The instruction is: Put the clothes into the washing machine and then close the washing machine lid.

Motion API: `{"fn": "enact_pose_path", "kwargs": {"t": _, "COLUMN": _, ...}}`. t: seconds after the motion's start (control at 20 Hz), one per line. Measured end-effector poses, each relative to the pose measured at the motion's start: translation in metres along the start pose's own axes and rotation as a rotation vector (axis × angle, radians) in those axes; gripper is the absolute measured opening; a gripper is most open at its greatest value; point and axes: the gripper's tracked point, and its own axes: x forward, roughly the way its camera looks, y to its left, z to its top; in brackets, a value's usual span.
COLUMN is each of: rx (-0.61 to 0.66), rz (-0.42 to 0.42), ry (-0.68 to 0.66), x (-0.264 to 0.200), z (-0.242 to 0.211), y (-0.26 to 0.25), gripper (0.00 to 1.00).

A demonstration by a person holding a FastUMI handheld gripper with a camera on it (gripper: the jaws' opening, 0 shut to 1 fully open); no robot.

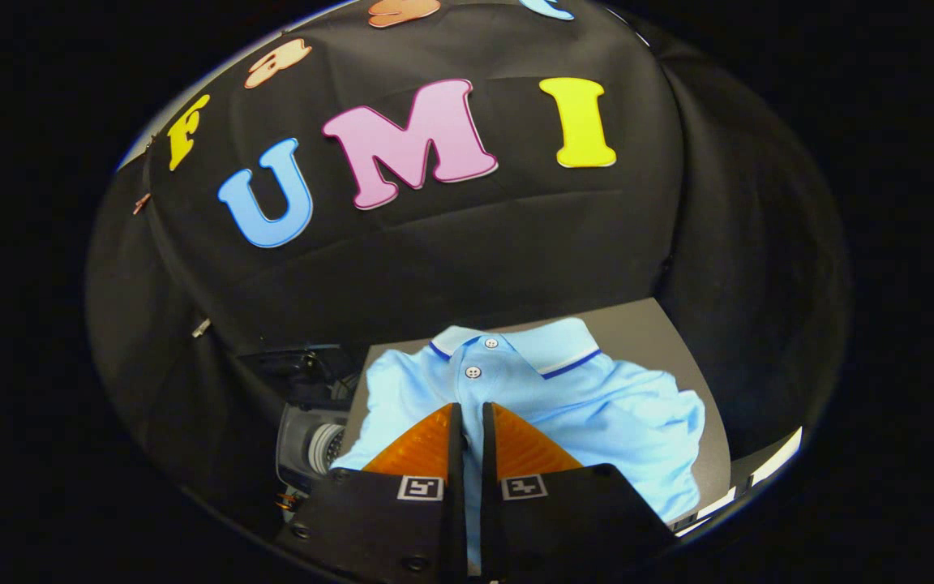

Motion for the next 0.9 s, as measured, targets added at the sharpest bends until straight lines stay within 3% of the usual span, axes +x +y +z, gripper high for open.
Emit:
{"fn": "enact_pose_path", "kwargs": {"t": 0.5, "rx": -0.065, "rz": 0.275, "ry": -0.016, "x": -0.006, "z": 0.030, "y": 0.095, "gripper": 0.11}}
{"fn": "enact_pose_path", "kwargs": {"t": 0.9, "rx": -0.108, "rz": 0.284, "ry": -0.053, "x": -0.004, "z": 0.032, "y": 0.163, "gripper": 0.11}}
